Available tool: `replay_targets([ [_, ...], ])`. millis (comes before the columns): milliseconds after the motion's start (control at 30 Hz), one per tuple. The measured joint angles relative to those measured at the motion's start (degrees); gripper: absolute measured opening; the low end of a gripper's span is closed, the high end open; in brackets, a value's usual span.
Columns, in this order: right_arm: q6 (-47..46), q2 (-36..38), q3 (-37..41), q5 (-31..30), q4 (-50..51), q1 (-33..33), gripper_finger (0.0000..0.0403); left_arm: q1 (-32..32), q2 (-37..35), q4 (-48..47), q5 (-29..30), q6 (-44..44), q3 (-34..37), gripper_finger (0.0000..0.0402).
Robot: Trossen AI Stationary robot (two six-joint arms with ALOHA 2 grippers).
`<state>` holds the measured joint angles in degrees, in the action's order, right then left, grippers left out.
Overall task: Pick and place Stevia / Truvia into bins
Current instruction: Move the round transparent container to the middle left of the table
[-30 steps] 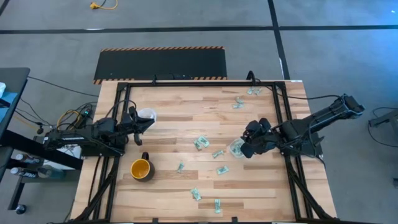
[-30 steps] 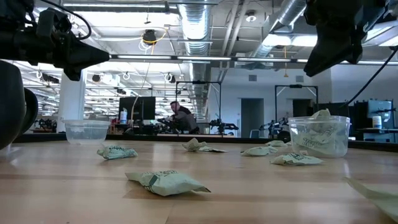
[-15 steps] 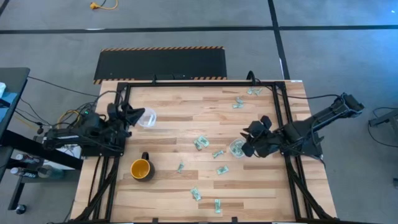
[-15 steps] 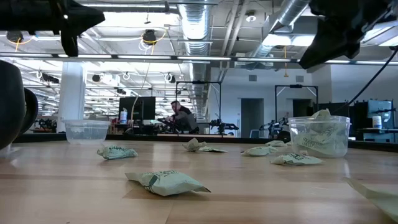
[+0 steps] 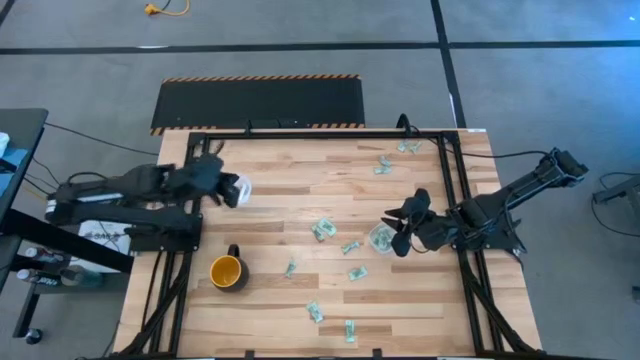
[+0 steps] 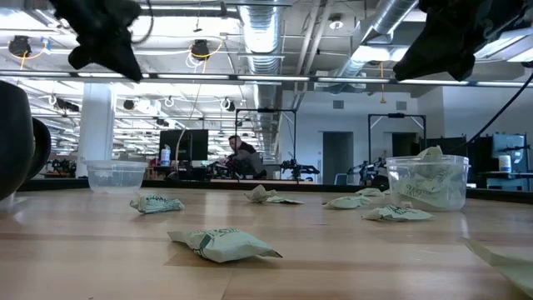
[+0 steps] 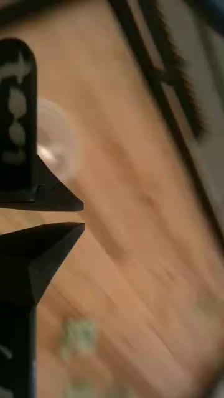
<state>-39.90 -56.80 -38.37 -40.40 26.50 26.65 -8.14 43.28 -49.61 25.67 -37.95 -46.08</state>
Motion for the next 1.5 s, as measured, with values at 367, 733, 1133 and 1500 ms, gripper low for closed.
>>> replay_targets([
  [367, 0.0, -0.1, 0.0, 0.0, 0.7, 2.9, 0.0093, -19.2, 22.1, -6.0, -20.2, 12.7, -6.0, 0.0027],
  [733, -0.1, -0.1, 0.0, -0.7, 1.7, 4.8, 0.0093, -24.4, 34.2, -6.3, -20.9, 15.7, -6.0, 0.0027],
  [1133, -0.1, -0.1, 0.0, -0.8, 2.0, 4.8, 0.0093, -24.7, 45.0, -4.3, -22.8, 16.9, -6.0, 0.0027],
  [1500, -0.1, -0.1, 0.0, -1.7, 2.8, 4.8, 0.0093, -20.4, 45.9, 4.3, -36.8, 18.7, -6.0, 0.0027],
])
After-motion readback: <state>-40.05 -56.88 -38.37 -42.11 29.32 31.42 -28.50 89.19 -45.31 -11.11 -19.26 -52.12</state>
